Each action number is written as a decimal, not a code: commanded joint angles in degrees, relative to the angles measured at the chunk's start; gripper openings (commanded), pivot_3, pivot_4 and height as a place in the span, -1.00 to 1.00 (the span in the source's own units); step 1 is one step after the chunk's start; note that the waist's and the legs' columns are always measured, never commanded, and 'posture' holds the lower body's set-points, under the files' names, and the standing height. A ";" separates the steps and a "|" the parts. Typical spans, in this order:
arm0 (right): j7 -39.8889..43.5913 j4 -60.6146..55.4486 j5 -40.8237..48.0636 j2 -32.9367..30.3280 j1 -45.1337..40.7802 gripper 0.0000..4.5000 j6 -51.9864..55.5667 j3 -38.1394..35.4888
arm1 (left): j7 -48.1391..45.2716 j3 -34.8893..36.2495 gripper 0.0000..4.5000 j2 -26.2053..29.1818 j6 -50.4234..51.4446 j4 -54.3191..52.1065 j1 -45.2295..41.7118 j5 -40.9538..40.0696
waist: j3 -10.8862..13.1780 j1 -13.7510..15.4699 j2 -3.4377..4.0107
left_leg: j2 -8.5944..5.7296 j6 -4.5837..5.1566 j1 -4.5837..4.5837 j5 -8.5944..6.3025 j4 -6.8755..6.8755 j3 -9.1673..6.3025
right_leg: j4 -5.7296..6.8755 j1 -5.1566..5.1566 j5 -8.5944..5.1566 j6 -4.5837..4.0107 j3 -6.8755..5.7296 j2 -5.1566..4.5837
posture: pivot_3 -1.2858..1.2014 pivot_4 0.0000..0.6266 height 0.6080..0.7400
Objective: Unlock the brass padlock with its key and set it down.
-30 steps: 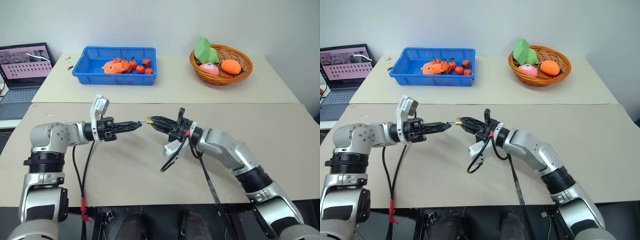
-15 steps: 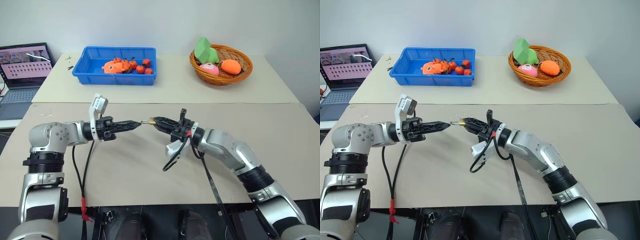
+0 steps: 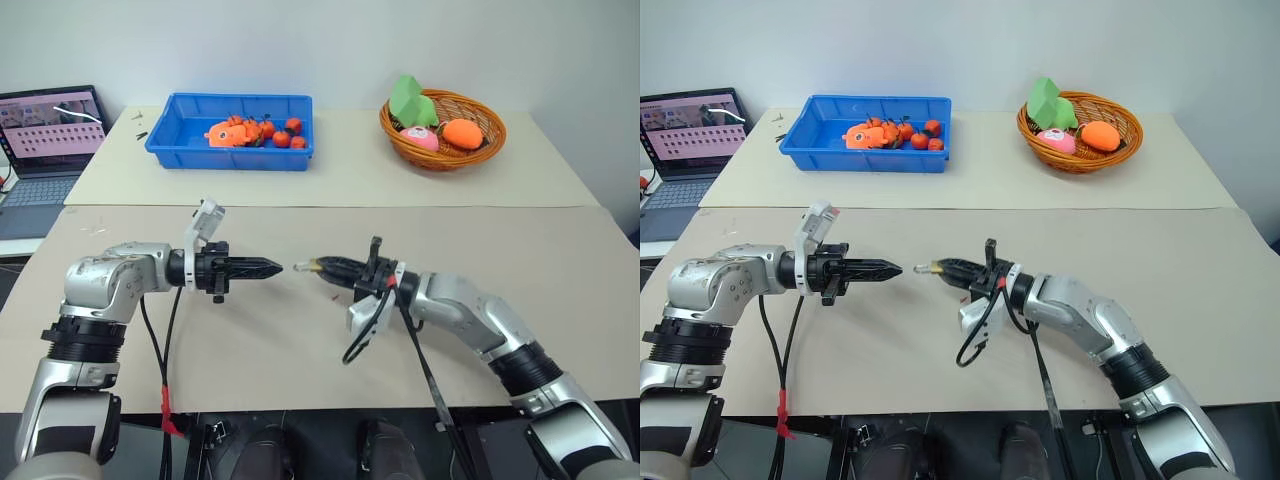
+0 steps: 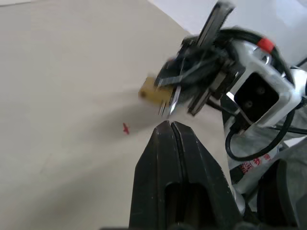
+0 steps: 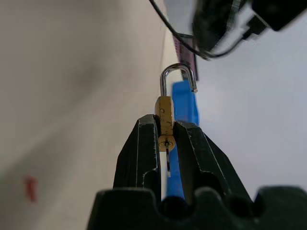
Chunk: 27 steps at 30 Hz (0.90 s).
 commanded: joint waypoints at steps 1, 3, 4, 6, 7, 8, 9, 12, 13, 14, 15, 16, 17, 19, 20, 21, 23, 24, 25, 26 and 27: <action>0.30 2.52 0.40 0.51 -1.06 -0.93 -2.37 1.27 | 0.34 1.98 -0.99 0.51 1.32 -4.35 -1.60 -2.58 | 0.00 -0.07 0.00 | 0.00 0.00 0.00 0.00 0.02 0.00 | 0.00 0.00 0.00 0.00 0.01 0.00 | 0.03 -0.52 0.28; 0.03 4.86 -0.40 1.02 -1.52 -0.93 -3.41 2.41 | 0.68 2.50 -0.99 0.67 2.55 -5.68 -1.90 -3.84 | 0.00 -0.06 0.00 | 0.00 0.00 0.02 0.00 0.03 0.00 | 0.02 0.00 0.00 0.00 0.02 0.00 | 0.03 -0.52 0.28; -0.48 6.32 -1.21 1.17 -1.85 -0.93 -4.04 2.91 | 1.04 2.82 -0.99 0.64 3.15 -6.21 -2.13 -4.48 | 0.00 -0.08 0.00 | 0.02 0.00 0.05 0.00 0.02 0.00 | 0.02 0.01 0.00 0.00 0.03 0.00 | 0.03 -0.52 0.28; -2.16 10.14 -3.14 1.30 -3.07 -0.93 -4.98 3.55 | 1.56 3.34 -0.99 0.73 3.94 -7.51 -2.33 -5.56 | 0.00 -0.07 0.00 | 0.02 0.00 0.06 0.00 0.02 0.00 | 0.03 0.01 0.00 0.00 0.04 0.00 | 0.03 -0.52 0.28; -2.88 11.76 -3.95 1.29 -3.67 -0.93 -5.30 3.75 | 1.76 3.52 -0.99 0.79 4.22 -8.05 -2.32 -5.95 | 0.00 -0.07 0.00 | 0.02 0.00 0.05 0.00 0.02 0.00 | 0.02 0.00 0.00 0.00 0.04 0.00 | 0.03 -0.52 0.28; -3.40 13.42 -4.47 1.33 -4.26 -0.93 -5.62 3.91 | 2.02 3.69 -0.99 0.79 4.59 -8.43 -2.40 -6.33 | 0.00 -0.07 0.00 | 0.01 0.00 0.06 0.00 0.02 0.00 | 0.03 0.00 0.00 0.00 0.05 0.00 | 0.03 -0.52 0.28; -3.43 14.93 -4.30 1.49 -4.65 -0.93 -5.82 4.02 | 2.36 3.90 -0.99 0.74 4.99 -8.73 -2.47 -6.72 | 0.00 -0.11 0.00 | 0.01 0.00 0.07 0.00 0.02 0.00 | 0.02 0.02 0.00 0.00 0.06 0.00 | 0.03 -0.52 0.28; -3.68 18.72 -3.93 1.86 -5.22 -0.49 -6.58 4.90 | 3.05 4.18 -1.00 0.67 5.14 -9.38 -2.25 -7.17 | 0.00 -0.09 0.00 | 0.02 -0.01 0.22 0.01 0.04 -0.01 | 0.04 0.14 0.00 -0.01 0.07 0.00 | 0.03 -0.52 0.28; -3.51 20.12 -4.07 1.87 -5.40 -0.42 -6.71 5.40 | 3.23 4.18 -1.00 0.64 5.12 -9.52 -2.20 -7.26 | 0.00 -0.08 0.00 | 0.03 -0.04 0.26 0.02 0.05 -0.02 | 0.04 0.18 0.00 -0.01 0.07 0.01 | 0.03 -0.52 0.28; -3.53 21.17 -4.37 1.74 -5.50 -0.24 -6.89 5.80 | 3.45 4.15 -1.00 0.62 5.10 -9.64 -2.15 -7.38 | 0.00 -0.04 0.00 | 0.03 -0.04 0.27 0.03 0.06 -0.02 | 0.05 0.19 0.00 -0.01 0.08 0.00 | 0.03 -0.52 0.28; -3.72 21.62 -4.71 1.53 -5.48 -0.07 -7.01 5.98 | 3.58 4.17 -1.00 0.67 5.08 -9.75 -2.04 -7.58 | 0.00 -0.02 0.00 | 0.03 -0.05 0.29 0.03 0.07 -0.03 | 0.06 0.21 0.00 -0.01 0.08 0.00 | 0.03 -0.52 0.28; -2.96 21.84 -4.32 1.14 -5.34 0.08 -6.98 6.14 | 3.79 4.18 -1.00 0.63 5.02 -9.72 -2.01 -7.69 | 0.00 -0.02 0.00 | 0.02 -0.05 0.32 0.03 0.11 -0.04 | 0.08 0.25 0.00 -0.01 0.08 -0.01 | 0.03 -0.52 0.28; -2.32 21.76 -3.72 0.77 -5.18 0.24 -6.98 6.09 | 4.00 4.17 -1.00 0.57 4.91 -9.65 -2.00 -7.73 | 0.00 -0.01 0.00 | 0.03 -0.05 0.36 0.03 0.12 -0.04 | 0.07 0.31 0.00 -0.01 0.08 0.00 | 0.03 -0.52 0.28; 1.51 20.36 0.48 -0.13 -4.17 0.34 -5.95 5.33 | 4.19 4.15 -1.00 0.54 4.65 -9.45 -1.89 -7.81 | 0.00 0.10 0.00 | 0.03 -0.05 0.51 0.03 0.11 -0.07 | 0.06 0.47 0.00 -0.01 0.07 0.00 | 0.03 -0.52 0.28; 2.87 19.90 2.09 -0.42 -3.87 0.34 -5.57 5.04 | 4.25 4.09 -1.00 0.50 4.53 -9.29 -1.93 -7.83 | 0.00 0.24 0.00 | 0.03 -0.05 0.61 0.03 0.08 -0.08 | 0.04 0.57 -0.01 -0.02 0.07 -0.01 | 0.03 -0.52 0.28; 4.92 18.39 3.77 -1.66 -3.24 0.34 -5.27 4.71 | 4.37 3.96 -1.00 0.33 4.37 -9.00 -1.97 -7.79 | 0.00 0.44 0.00 | 0.02 -0.04 0.66 0.02 0.06 -0.14 | -0.02 0.69 -0.02 -0.02 0.02 -0.01 | 0.03 -0.52 0.28; 9.54 14.57 8.29 -4.02 -1.57 0.34 -3.74 4.00 | 4.52 3.63 -1.00 -0.07 4.04 -8.50 -1.97 -7.62 | 0.00 0.96 0.00 | -0.02 -0.04 0.66 0.02 0.05 -0.18 | -0.04 0.72 -0.02 -0.02 -0.01 -0.06 | 0.03 -0.52 0.28; 13.23 11.40 11.89 -5.85 -0.01 0.34 -2.06 3.77 | 4.44 3.34 -1.00 -0.23 3.66 -8.26 -1.84 -7.36 | 0.00 1.21 0.00 | -0.03 -0.03 0.65 0.02 0.05 -0.20 | -0.06 0.73 -0.02 -0.01 -0.01 -0.06 | 0.03 -0.52 0.28; 16.03 8.76 14.81 -7.18 1.36 0.34 -0.46 3.48 | 4.34 3.15 -1.00 -0.32 3.39 -8.07 -1.75 -7.17 | 0.00 1.58 0.00 | -0.03 -0.03 0.65 0.02 0.04 -0.22 | -0.09 0.75 -0.02 -0.01 -0.01 -0.05 | 0.03 -0.52 0.28; 18.55 6.04 17.52 -8.38 2.82 0.34 1.60 2.97 | 4.26 2.97 -1.00 -0.39 3.09 -7.85 -1.65 -6.93 | 0.00 1.73 0.00 | -0.03 -0.03 0.63 0.02 0.02 -0.26 | -0.12 0.75 -0.02 0.00 -0.03 -0.05 | 0.03 -0.52 0.28; 20.96 3.29 20.15 -9.55 4.34 0.34 4.00 2.43 | 4.23 2.78 -1.00 -0.42 2.71 -7.63 -1.48 -6.61 | 0.00 1.80 0.00 | -0.03 -0.03 0.63 0.01 0.01 -0.28 | -0.13 0.77 -0.03 0.00 -0.05 -0.04 | 0.03 -0.52 0.28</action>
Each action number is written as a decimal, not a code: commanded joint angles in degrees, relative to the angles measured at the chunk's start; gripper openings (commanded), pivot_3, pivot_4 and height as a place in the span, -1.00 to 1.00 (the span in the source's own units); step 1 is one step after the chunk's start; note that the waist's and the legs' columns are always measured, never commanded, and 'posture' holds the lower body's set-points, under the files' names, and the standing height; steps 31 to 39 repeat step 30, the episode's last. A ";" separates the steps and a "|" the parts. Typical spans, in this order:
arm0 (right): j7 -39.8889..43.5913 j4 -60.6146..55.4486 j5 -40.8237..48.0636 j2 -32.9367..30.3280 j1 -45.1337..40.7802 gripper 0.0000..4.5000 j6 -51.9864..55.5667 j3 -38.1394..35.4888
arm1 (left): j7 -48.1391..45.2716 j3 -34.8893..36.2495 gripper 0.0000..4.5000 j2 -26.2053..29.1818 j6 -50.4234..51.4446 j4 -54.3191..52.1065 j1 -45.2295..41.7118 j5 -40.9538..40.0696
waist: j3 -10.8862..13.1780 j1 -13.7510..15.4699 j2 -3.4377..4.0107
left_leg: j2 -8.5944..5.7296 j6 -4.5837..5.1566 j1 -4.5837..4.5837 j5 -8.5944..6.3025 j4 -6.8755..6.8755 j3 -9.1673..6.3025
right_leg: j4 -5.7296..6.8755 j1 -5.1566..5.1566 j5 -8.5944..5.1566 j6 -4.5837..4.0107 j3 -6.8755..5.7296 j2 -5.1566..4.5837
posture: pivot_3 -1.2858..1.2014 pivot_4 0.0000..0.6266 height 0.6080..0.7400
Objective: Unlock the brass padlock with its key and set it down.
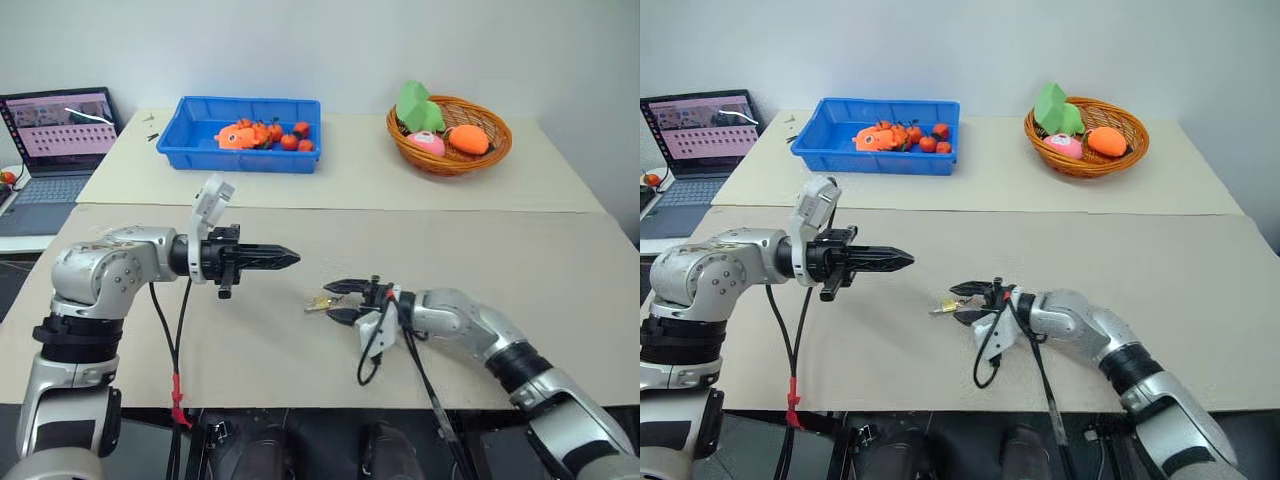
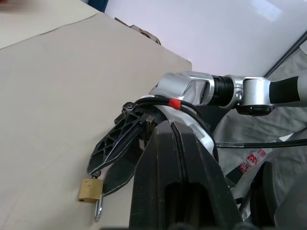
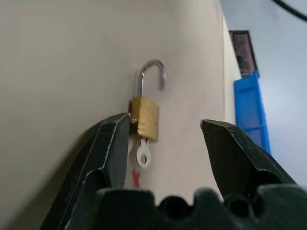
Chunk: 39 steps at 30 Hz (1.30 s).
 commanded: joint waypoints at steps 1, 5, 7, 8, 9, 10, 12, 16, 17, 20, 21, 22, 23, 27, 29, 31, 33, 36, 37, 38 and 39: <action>10.87 -9.22 9.96 -4.42 5.91 0.34 9.19 -1.71 | 0.06 0.54 -1.00 -0.23 -2.18 0.48 0.15 0.66 | 0.00 0.06 0.00 | 0.00 0.00 -0.01 0.00 0.00 -0.01 | -0.02 0.00 0.00 0.00 -0.02 0.00 | 0.03 -0.52 0.28; 14.53 -15.50 20.63 -5.24 9.65 0.34 24.56 -8.13 | 4.64 1.81 -1.00 -2.16 -4.58 2.92 1.90 2.99 | 0.00 -0.02 0.00 | 0.02 0.01 0.01 0.00 -0.04 -0.02 | -0.01 0.02 0.00 0.00 -0.01 0.01 | 0.03 -0.52 0.28; 13.23 -17.48 26.15 -4.04 10.75 0.34 34.48 -13.02 | 10.13 3.74 -1.00 -4.52 -7.21 5.25 3.03 5.14 | 0.00 0.00 0.00 | 0.02 0.02 0.01 -0.01 -0.02 -0.01 | 0.01 0.03 0.01 -0.01 0.03 -0.02 | 0.03 -0.52 0.28; 11.05 -18.27 28.82 -2.62 11.09 0.34 39.34 -16.08 | 13.94 4.87 -1.00 -6.04 -9.92 6.75 3.67 7.22 | 0.01 -0.07 -0.01 | 0.03 0.03 0.00 -0.01 0.01 -0.04 | 0.01 0.05 0.03 -0.04 0.01 -0.02 | 0.03 -0.52 0.28; 8.11 -19.06 31.29 -0.94 11.55 0.34 44.08 -19.48 | 19.07 7.02 -1.00 -8.05 -12.07 8.85 4.08 8.82 | 0.01 -0.07 -0.01 | 0.04 0.03 -0.02 -0.01 0.04 -0.03 | 0.03 0.02 0.06 -0.07 0.02 -0.01 | 0.03 -0.52 0.28; 5.65 -19.80 32.74 0.52 11.96 0.34 47.27 -22.20 | 23.26 8.99 -1.00 -9.76 -13.65 10.47 4.31 9.73 | 0.01 -0.04 -0.02 | 0.05 0.03 -0.01 -0.01 0.02 -0.03 | 0.02 0.02 0.08 -0.10 0.02 -0.01 | 0.03 -0.52 0.28; -2.29 -21.20 34.50 4.69 12.94 0.34 53.95 -28.81 | 32.61 13.43 -1.00 -13.29 -17.93 12.46 5.40 11.98 | 0.01 0.05 -0.02 | 0.07 0.02 -0.02 -0.01 -0.02 -0.06 | 0.02 0.00 0.10 -0.13 0.00 -0.01 | 0.03 -0.52 0.28; -17.96 -24.60 34.52 12.78 15.07 0.34 64.00 -39.12 | 47.79 20.10 -1.00 -18.25 -27.66 14.90 7.55 17.26 | 0.01 0.40 -0.02 | 0.01 0.02 -0.07 -0.01 -0.22 -0.05 | -0.09 -0.04 0.11 -0.12 -0.02 -0.05 | 0.03 -0.52 0.28; -21.20 -25.09 33.79 14.35 15.69 0.34 64.90 -40.56 | 50.30 21.40 -1.00 -18.90 -29.56 15.73 7.95 18.01 | 0.00 0.55 -0.02 | -0.01 0.02 -0.13 -0.01 -0.29 -0.04 | -0.07 -0.11 0.13 -0.09 -0.04 -0.05 | 0.03 -0.52 0.28; -28.39 -25.46 28.86 16.74 17.67 0.34 66.04 -41.36 | 54.11 23.42 -1.00 -19.53 -35.50 19.46 9.28 20.59 | 0.00 0.67 -0.01 | -0.03 0.02 -0.20 -0.01 -0.42 0.02 | -0.02 -0.18 0.15 -0.08 -0.06 -0.04 | 0.03 -0.52 0.28; -30.28 -25.24 27.69 17.45 18.16 0.34 65.80 -41.49 | 54.59 23.42 -1.00 -19.49 -37.60 21.04 9.89 21.64 | 0.00 0.68 -0.01 | -0.03 0.02 -0.21 -0.01 -0.42 0.03 | -0.02 -0.19 0.15 -0.08 -0.07 -0.03 | 0.03 -0.52 0.28; -31.83 -24.85 27.00 18.32 18.67 0.34 65.06 -41.86 | 55.23 23.51 -1.00 -19.49 -39.89 22.95 10.40 22.71 | 0.00 0.66 -0.01 | -0.03 0.02 -0.21 -0.01 -0.42 0.06 | -0.01 -0.20 0.15 -0.08 -0.06 -0.03 | 0.03 -0.52 0.28; -32.84 -24.40 26.58 19.01 19.32 0.34 64.43 -42.14 | 55.45 23.82 -1.00 -19.71 -41.36 24.55 10.70 22.97 | 0.00 0.64 0.00 | -0.04 0.02 -0.21 -0.01 -0.41 0.09 | -0.01 -0.22 0.14 -0.07 -0.05 -0.03 | 0.03 -0.52 0.28; -33.33 -23.21 26.24 20.70 23.00 0.34 63.44 -42.05 | 54.79 23.46 -1.00 -19.91 -46.01 28.88 11.70 24.29 | 0.00 0.62 0.00 | -0.04 0.02 -0.13 -0.01 -0.40 0.11 | -0.08 -0.19 0.12 -0.05 -0.03 -0.02 | 0.03 -0.52 0.28; -33.05 -23.19 26.01 21.21 25.01 0.34 62.76 -41.64 | 54.35 23.49 -1.00 -19.81 -47.44 29.97 11.82 24.39 | -0.02 0.55 0.02 | -0.04 0.02 -0.13 -0.01 -0.41 0.11 | -0.09 -0.18 0.12 -0.05 -0.04 -0.01 | 0.03 -0.52 0.28; -33.08 -23.03 25.91 21.48 25.65 0.34 62.62 -41.51 | 54.34 23.65 -1.00 -19.77 -48.08 30.40 11.74 24.40 | -0.02 0.55 0.02 | -0.04 0.02 -0.13 -0.01 -0.41 0.13 | -0.09 -0.19 0.12 -0.05 -0.01 -0.01 | 0.03 -0.52 0.28; -33.08 -23.03 25.91 21.48 25.65 0.34 62.62 -41.51 | 54.34 23.65 -1.00 -19.77 -48.08 30.40 11.74 24.40 | -0.02 0.55 0.02 | -0.04 0.02 -0.13 -0.01 -0.41 0.13 | -0.09 -0.19 0.12 -0.05 -0.01 -0.01 | 0.03 -0.52 0.28; -33.08 -23.03 25.91 21.48 25.65 0.34 62.62 -41.51 | 54.34 23.65 -1.00 -19.77 -48.08 30.40 11.74 24.40 | -0.02 0.55 0.02 | -0.04 0.02 -0.13 -0.01 -0.41 0.13 | -0.09 -0.19 0.12 -0.05 -0.01 -0.01 | 0.03 -0.52 0.28; -33.08 -23.03 25.91 21.48 25.65 0.34 62.62 -41.51 | 54.34 23.65 -1.00 -19.77 -48.08 30.40 11.74 24.40 | -0.02 0.55 0.02 | -0.04 0.02 -0.13 -0.01 -0.41 0.13 | -0.09 -0.19 0.12 -0.05 -0.01 -0.01 | 0.03 -0.52 0.28; -33.08 -23.03 25.91 21.48 25.65 0.34 62.62 -41.51 | 54.34 23.65 -1.00 -19.77 -48.08 30.40 11.74 24.40 | -0.02 0.55 0.02 | -0.04 0.02 -0.13 -0.01 -0.41 0.13 | -0.09 -0.19 0.12 -0.05 -0.01 -0.01 | 0.03 -0.52 0.28; -33.08 -23.03 25.91 21.48 25.65 0.34 62.62 -41.51 | 54.34 23.65 -1.00 -19.77 -48.08 30.40 11.74 24.40 | -0.02 0.55 0.02 | -0.04 0.02 -0.13 -0.01 -0.41 0.13 | -0.09 -0.19 0.12 -0.05 -0.01 -0.01 | 0.03 -0.52 0.28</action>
